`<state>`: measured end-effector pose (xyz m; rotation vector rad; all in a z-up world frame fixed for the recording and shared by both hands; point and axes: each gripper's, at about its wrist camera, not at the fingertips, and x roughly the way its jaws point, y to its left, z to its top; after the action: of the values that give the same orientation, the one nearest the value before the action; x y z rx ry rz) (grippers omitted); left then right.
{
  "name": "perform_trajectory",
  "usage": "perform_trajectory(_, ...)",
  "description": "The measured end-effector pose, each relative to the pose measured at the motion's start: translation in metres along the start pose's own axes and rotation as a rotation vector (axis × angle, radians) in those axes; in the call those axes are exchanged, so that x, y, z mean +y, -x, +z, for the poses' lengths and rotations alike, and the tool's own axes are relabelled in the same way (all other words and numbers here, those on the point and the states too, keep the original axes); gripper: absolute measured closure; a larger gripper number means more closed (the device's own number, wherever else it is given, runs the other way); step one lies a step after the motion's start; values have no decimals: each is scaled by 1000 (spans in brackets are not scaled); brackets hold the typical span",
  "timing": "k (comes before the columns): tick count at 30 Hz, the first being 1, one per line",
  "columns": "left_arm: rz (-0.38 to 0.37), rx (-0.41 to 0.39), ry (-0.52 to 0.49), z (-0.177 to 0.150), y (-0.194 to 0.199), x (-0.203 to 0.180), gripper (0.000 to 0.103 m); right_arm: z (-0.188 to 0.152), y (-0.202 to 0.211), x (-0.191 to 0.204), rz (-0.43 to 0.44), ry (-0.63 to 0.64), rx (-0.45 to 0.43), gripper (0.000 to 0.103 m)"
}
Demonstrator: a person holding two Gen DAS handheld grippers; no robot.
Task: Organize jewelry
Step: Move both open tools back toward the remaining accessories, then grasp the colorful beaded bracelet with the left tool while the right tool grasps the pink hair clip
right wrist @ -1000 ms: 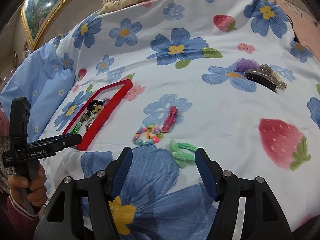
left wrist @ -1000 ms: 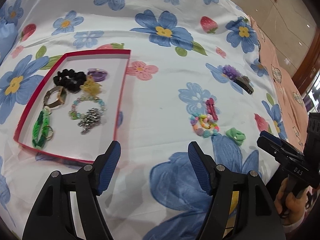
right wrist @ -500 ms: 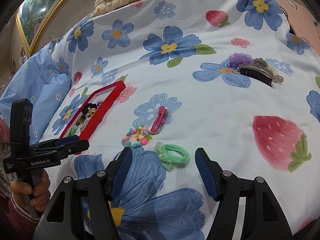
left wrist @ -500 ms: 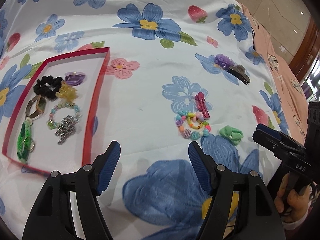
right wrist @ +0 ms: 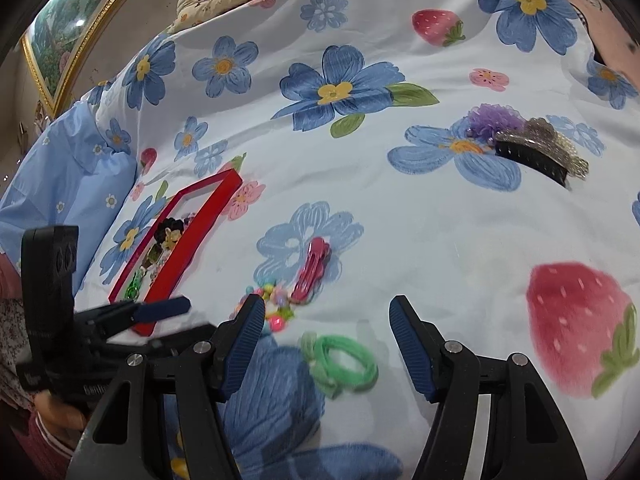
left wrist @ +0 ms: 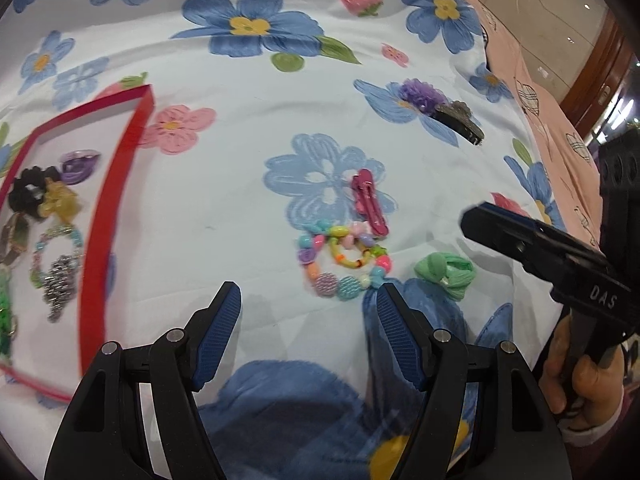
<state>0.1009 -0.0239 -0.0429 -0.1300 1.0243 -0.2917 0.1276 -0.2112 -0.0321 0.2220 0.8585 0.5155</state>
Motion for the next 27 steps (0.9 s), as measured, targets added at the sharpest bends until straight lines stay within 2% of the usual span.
perform_trajectory(3,2,9,2,3,-10,-1,33,7,-7,0,3,1,3,38)
perform_trajectory(6,-3,17,16,5,-18,3,33,13,-18,0,0,1,17,45)
perform_trajectory(11,-14,17,13,8,-25,8,55,18,-36,0,-1,-4,41,51)
perform_trajectory(12,-20,18,6,9,-26,8,63,19,-40,0,-2,-2,45,52)
perform_trajectory(14,-29,22,-1,9,-27,9,70,21,-47,2,-3,1,57,57)
perform_trajectory(15,-39,22,-4,10,-28,9,78,22,-53,3,-3,5,65,59)
perform_trajectory(16,-44,22,-7,10,-28,9,82,23,-57,5,-5,11,73,60)
perform_trajectory(23,-45,-7,-25,8,-19,11,87,20,-82,19,-42,63,119,72)
perform_trajectory(24,-48,-11,-16,8,-16,14,93,19,-84,21,-57,79,122,75)
perform_trajectory(25,-51,-14,-10,8,-15,15,93,18,-85,23,-69,92,123,80)
perform_trajectory(27,-52,-23,2,8,-11,19,93,17,-86,25,-83,110,121,82)
